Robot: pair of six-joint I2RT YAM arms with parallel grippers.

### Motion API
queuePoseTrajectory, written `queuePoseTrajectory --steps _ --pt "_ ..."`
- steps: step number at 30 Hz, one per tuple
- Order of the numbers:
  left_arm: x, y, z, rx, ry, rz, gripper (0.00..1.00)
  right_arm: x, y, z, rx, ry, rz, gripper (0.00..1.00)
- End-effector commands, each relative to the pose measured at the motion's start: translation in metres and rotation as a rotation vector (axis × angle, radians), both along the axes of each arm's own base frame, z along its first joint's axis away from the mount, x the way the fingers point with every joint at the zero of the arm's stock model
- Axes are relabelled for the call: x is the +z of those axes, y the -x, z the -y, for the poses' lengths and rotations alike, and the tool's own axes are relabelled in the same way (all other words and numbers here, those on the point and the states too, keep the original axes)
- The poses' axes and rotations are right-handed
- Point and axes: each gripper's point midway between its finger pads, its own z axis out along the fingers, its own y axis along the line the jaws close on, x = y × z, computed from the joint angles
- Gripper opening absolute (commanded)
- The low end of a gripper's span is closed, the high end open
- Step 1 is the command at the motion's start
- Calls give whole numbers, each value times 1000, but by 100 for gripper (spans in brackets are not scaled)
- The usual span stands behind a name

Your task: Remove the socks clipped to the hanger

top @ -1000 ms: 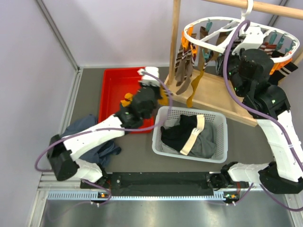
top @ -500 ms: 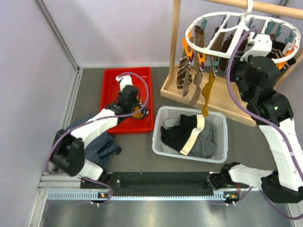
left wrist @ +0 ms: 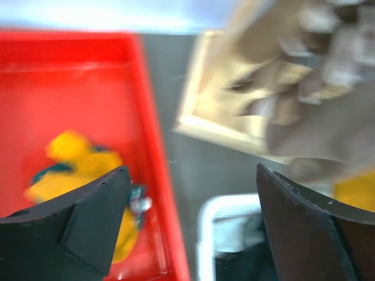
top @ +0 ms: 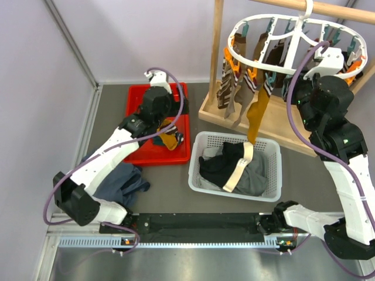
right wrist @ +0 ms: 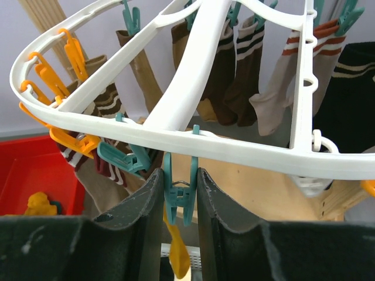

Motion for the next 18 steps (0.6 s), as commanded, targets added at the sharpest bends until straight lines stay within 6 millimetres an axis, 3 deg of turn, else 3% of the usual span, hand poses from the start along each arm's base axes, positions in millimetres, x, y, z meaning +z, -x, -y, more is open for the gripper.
queuePoseTrajectory --steps 1,2,3,8,10,16,18 --pt "39 32 57 -200 -40 135 93 22 8 -2 29 -48 59 0" --pt "44 52 81 -261 -45 169 94 21 8 -3 33 -49 52 0" --pt "59 57 96 -289 -14 233 94 23 9 -3 36 -52 56 0" --pt "78 99 167 -485 22 357 92 25 13 -7 60 -76 58 0" --pt "85 107 184 -531 35 405 92 25 13 -8 66 -83 57 0" --pt "82 144 245 -653 15 514 91 30 16 -9 74 -94 57 0" --pt "79 142 255 -644 -2 515 91 31 17 -8 75 -95 62 0"
